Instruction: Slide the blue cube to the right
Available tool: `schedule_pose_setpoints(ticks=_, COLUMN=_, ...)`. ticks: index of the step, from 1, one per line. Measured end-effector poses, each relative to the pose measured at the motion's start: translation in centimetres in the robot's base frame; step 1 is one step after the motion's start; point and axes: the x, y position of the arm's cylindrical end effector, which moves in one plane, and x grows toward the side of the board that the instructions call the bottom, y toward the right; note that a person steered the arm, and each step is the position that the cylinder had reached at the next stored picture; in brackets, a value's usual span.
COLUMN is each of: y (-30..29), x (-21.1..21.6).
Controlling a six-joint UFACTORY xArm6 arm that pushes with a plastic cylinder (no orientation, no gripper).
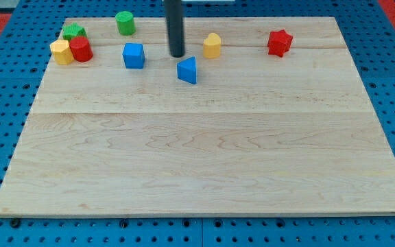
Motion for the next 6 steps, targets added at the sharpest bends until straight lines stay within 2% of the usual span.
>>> schedule_pose_setpoints(ticks=1, y=8.3, x=-0.7)
schedule_pose_setpoints(ticks=2, y=8.9, x=-0.8)
schedule_pose_setpoints(ticks=6, y=-12.8, x=-0.6)
